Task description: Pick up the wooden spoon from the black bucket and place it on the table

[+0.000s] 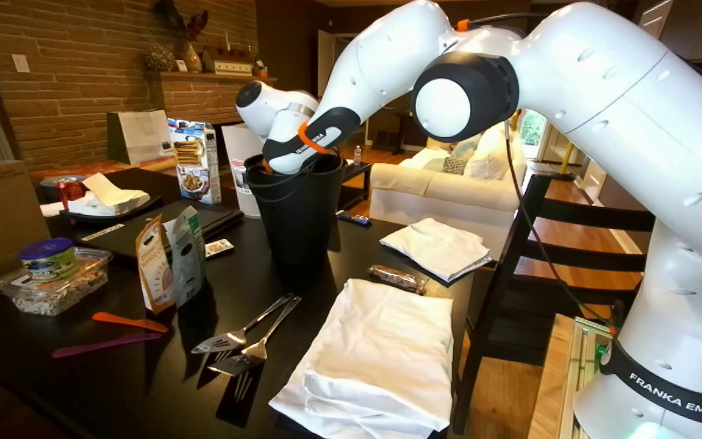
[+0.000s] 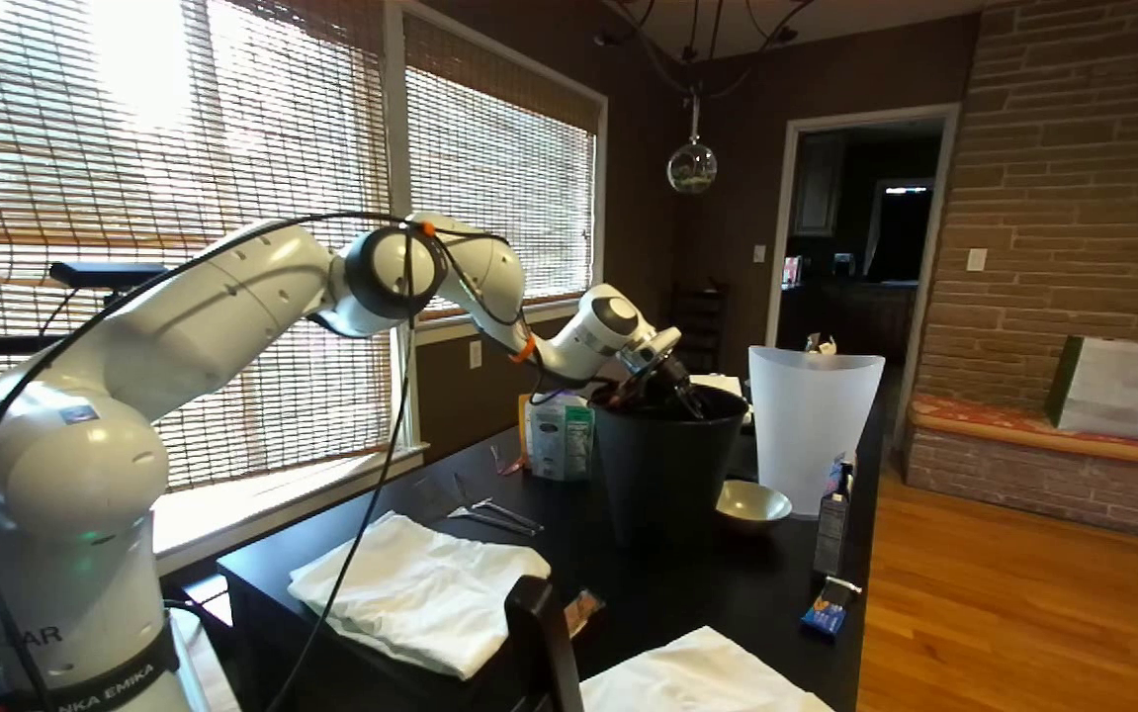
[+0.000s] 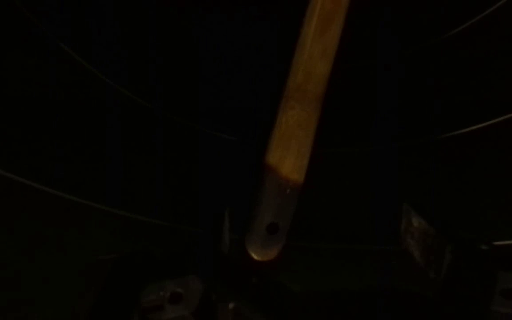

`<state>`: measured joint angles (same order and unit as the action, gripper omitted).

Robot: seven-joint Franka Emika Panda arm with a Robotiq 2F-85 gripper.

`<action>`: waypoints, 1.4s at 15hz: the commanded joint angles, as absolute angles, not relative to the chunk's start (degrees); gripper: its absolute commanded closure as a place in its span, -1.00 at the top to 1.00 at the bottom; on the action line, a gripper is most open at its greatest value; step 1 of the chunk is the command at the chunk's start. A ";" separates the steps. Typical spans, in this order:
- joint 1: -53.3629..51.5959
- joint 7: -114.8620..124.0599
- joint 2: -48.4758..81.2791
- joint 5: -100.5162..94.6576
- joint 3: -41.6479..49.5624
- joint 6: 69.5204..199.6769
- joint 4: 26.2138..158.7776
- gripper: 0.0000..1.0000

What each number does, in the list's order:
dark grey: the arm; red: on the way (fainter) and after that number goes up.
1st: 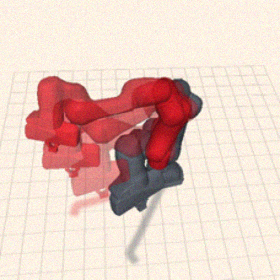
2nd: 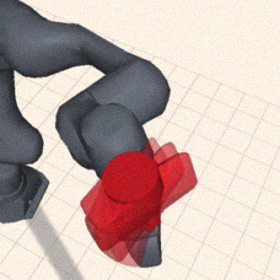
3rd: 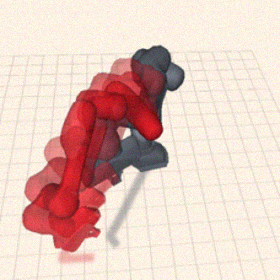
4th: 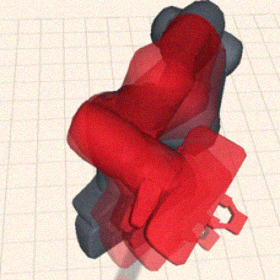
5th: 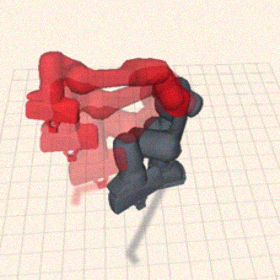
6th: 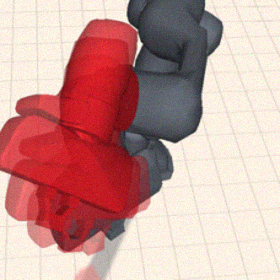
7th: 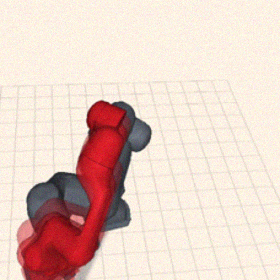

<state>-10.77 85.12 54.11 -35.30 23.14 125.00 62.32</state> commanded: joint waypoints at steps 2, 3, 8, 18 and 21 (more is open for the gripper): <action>-9.26 85.58 57.65 -35.90 22.27 123.83 58.34 1.00; -9.19 85.58 57.82 -35.87 22.23 123.81 58.10 1.00; -8.90 85.45 58.56 -35.80 22.16 123.56 57.08 0.24; -8.85 85.00 59.08 -35.58 21.92 122.87 56.16 -0.86; -8.96 84.98 58.55 -35.66 21.82 123.06 56.60 -0.86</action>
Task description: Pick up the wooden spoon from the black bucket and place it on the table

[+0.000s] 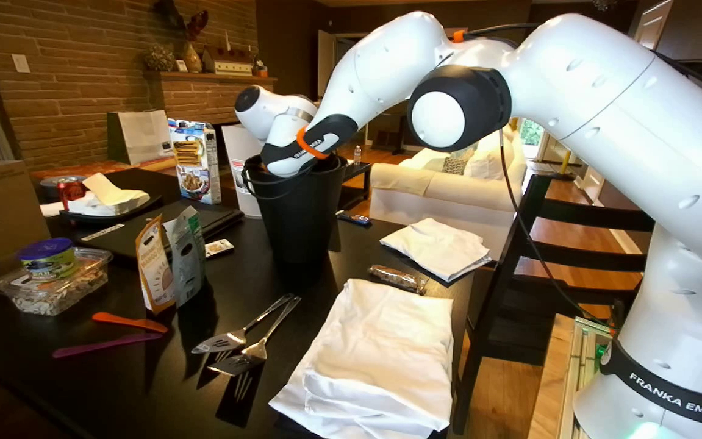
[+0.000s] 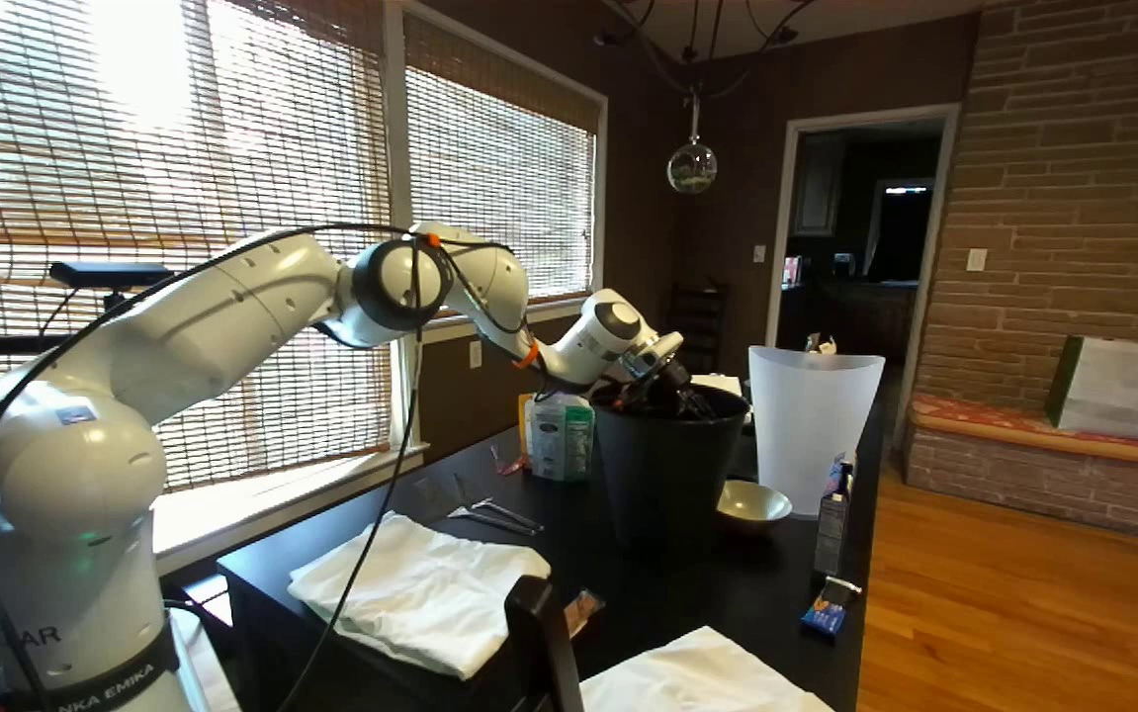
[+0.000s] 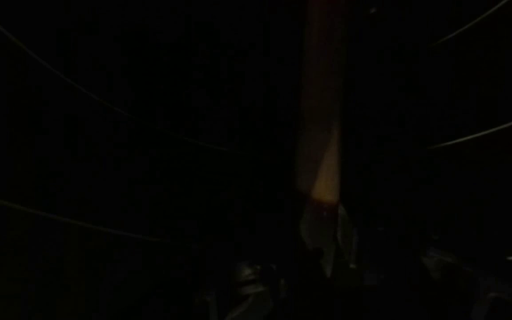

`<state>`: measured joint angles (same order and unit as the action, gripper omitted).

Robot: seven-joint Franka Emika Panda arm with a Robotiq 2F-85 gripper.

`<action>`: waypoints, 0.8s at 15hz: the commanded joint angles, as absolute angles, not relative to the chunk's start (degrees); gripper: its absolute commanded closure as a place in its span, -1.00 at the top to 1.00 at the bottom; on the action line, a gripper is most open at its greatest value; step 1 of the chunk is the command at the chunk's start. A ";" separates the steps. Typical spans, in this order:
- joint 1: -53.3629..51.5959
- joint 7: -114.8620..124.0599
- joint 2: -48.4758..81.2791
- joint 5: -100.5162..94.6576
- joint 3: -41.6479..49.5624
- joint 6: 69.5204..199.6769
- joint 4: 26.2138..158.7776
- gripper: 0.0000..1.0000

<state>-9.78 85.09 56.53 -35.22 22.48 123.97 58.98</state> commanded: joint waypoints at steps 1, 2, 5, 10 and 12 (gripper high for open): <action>-9.06 84.95 58.08 -35.63 21.78 123.06 56.90 -0.86; -9.12 84.67 57.52 -35.46 21.59 122.93 57.24 -0.86; -9.34 84.29 55.50 -35.00 21.06 122.92 58.31 -0.86; -9.40 84.65 53.23 -34.97 20.64 123.86 58.95 -0.87; -9.49 84.80 52.40 -35.15 20.53 124.23 59.39 -0.86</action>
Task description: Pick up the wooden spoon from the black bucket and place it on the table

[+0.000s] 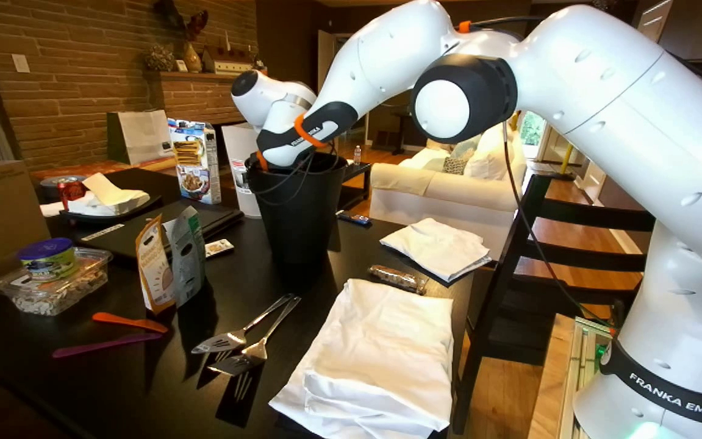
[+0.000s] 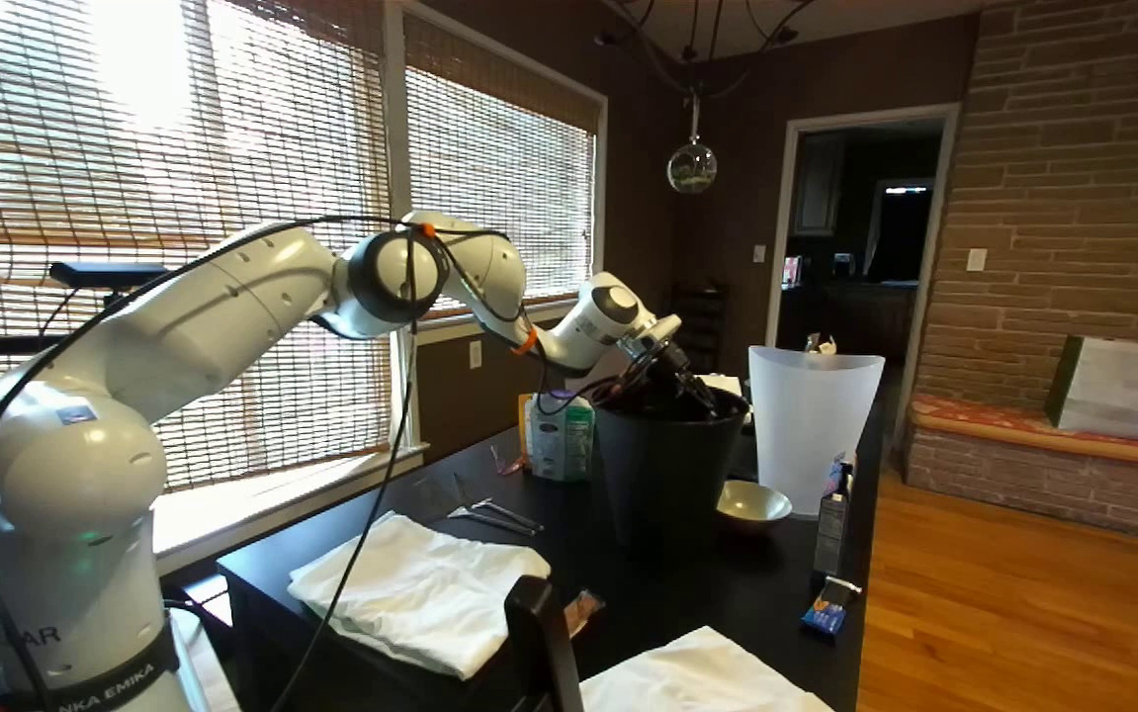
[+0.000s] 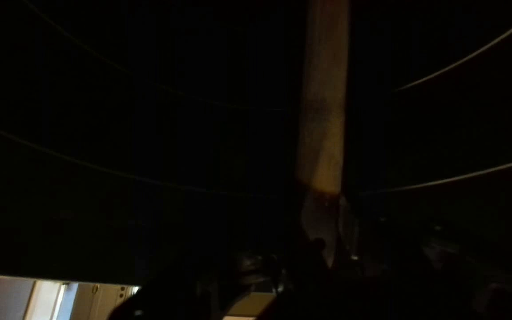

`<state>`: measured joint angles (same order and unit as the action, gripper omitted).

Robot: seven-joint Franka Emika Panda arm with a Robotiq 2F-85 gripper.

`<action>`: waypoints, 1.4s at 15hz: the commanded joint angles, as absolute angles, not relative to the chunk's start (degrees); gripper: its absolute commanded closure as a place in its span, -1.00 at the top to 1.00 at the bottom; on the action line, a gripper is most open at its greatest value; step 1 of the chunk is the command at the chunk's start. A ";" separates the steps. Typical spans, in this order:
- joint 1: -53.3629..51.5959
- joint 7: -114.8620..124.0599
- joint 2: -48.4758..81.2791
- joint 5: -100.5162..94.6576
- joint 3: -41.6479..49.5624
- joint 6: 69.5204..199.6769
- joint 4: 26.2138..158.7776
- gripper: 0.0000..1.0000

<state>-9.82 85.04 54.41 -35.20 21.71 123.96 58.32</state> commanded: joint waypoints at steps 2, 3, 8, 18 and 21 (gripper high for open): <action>-9.54 84.74 51.41 -35.19 20.28 124.55 59.85 -0.87; -9.54 84.70 50.88 -35.25 20.18 124.73 59.96 -0.87; -9.32 84.81 48.68 -35.65 20.27 125.32 59.84 -0.87; -6.12 82.70 46.23 -33.99 19.49 123.85 56.89 -0.87; -4.29 82.18 45.99 -32.42 18.99 122.94 55.22 -0.87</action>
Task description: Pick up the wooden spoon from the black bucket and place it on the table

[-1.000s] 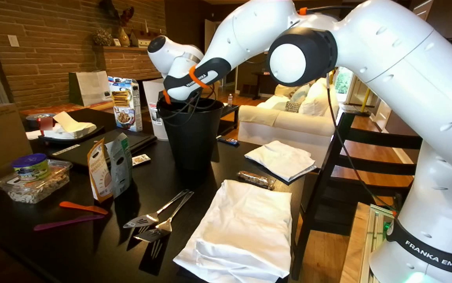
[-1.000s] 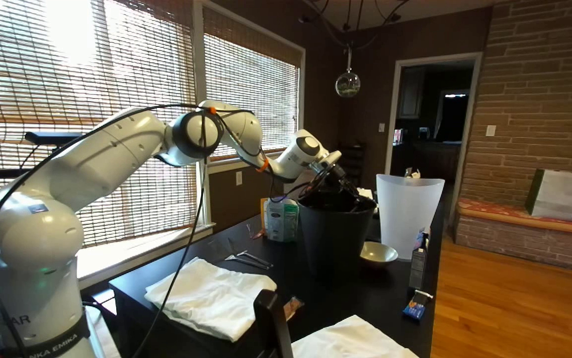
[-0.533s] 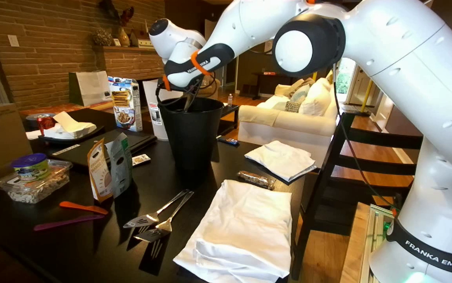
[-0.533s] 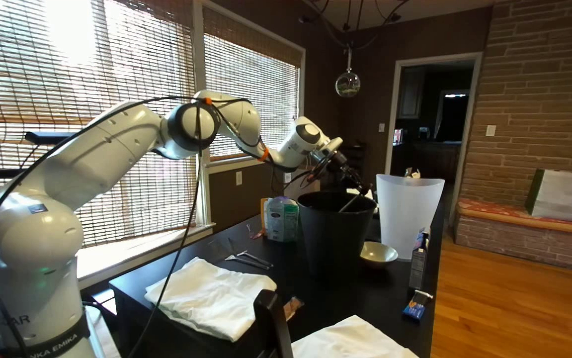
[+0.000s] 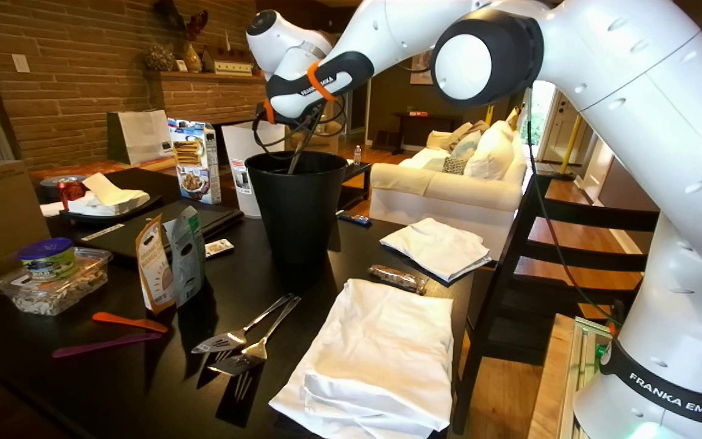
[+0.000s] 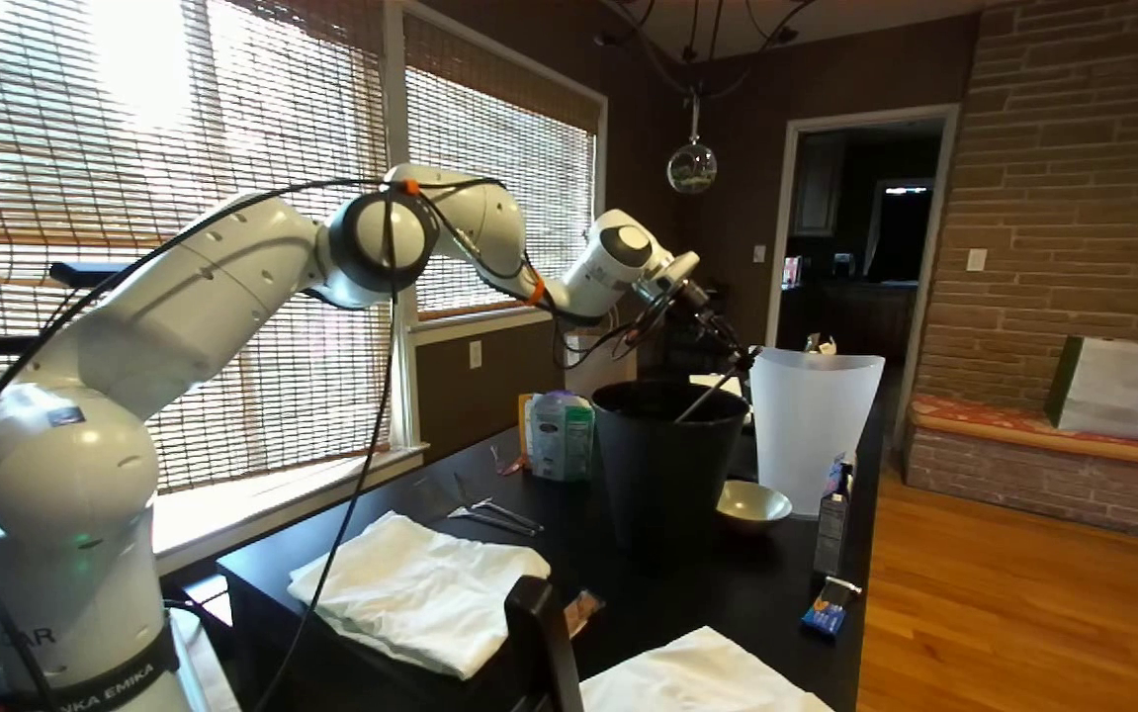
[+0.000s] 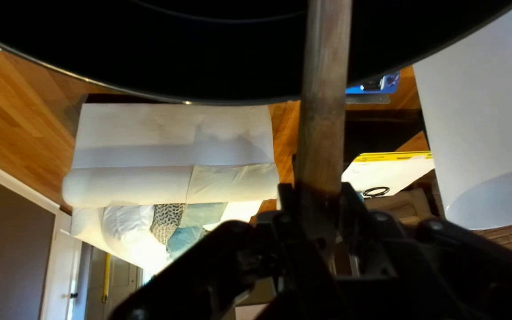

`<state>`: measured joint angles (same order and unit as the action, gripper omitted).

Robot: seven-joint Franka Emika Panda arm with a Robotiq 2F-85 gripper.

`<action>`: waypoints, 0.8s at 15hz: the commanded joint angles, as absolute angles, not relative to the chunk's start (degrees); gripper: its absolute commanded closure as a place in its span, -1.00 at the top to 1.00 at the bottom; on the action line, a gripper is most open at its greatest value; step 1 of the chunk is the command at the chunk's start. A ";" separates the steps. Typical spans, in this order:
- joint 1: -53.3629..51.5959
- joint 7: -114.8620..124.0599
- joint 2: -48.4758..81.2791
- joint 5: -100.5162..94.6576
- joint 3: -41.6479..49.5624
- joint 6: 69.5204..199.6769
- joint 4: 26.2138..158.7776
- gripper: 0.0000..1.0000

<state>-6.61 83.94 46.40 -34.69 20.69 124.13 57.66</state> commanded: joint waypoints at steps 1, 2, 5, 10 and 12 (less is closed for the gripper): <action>-3.65 81.85 45.90 -31.68 18.79 122.51 54.32 -0.87; -3.06 81.66 45.86 -30.95 18.66 122.18 53.53 -0.87; -0.91 79.96 45.81 -26.36 17.53 119.56 50.46 -0.87; 2.42 77.24 46.19 -20.28 15.93 113.95 45.15 -0.87; 3.50 76.28 46.25 -18.44 15.41 111.45 43.34 -0.87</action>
